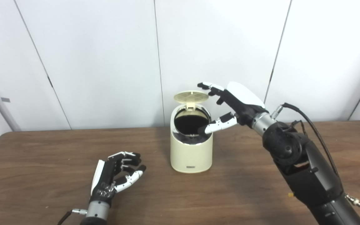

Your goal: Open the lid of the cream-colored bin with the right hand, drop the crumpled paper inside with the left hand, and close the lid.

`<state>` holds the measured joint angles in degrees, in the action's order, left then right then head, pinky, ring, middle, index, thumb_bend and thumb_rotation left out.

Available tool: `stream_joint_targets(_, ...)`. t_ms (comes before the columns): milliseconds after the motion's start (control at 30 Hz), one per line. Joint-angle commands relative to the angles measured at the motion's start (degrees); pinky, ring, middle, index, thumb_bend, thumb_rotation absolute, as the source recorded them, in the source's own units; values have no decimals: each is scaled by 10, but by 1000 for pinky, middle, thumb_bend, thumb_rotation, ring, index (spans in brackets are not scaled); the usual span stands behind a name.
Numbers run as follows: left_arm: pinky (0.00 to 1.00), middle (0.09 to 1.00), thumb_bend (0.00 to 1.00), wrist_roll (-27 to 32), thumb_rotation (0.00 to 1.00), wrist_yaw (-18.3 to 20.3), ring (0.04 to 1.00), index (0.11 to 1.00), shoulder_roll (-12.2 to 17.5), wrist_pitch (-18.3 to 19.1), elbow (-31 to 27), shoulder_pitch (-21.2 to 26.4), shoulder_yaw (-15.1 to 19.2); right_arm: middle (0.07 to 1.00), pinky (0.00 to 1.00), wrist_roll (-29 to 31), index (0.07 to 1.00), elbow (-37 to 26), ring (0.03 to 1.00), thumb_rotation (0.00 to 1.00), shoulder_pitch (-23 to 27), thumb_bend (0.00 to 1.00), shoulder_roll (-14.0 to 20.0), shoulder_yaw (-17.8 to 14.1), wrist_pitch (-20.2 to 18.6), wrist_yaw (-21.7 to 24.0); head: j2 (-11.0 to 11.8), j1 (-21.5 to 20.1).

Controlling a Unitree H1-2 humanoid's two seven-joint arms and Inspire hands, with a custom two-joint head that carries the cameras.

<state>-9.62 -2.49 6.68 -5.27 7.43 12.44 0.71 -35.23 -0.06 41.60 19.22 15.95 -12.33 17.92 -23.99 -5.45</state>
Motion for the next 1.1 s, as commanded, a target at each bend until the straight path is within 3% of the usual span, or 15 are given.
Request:
stream_joint_targets(0,555,687,508,-4,56,-7,633,497,3,-18,-12,19,0,907,741,-3,900,-11,869,412,36,864,11,-2,24,-3,-1,0)
stream_joint_targets(367,551,684,508,-5,55,-11,628,497,-1,-17,-10,14,1,921,740,4,900,-20,886,418,45,869,13,4,33,14,-7,3)
stream_joint_targets(600,555,686,508,-6,56,-9,630,497,-1,-16,-15,15,2,864,680,-10,865,-74,840,444,36,875,27,13,21,55,-12,5)
stream_joint_targets(800,554,683,508,-1,54,-7,630,497,-3,-12,-18,13,4,856,693,-6,843,-111,829,410,19,864,38,10,17,84,-20,5)
stream_joint_targets(1067,536,678,508,-6,56,-8,619,497,-5,-8,-25,12,3,837,677,9,814,-129,805,418,-1,869,55,7,47,96,-32,7)
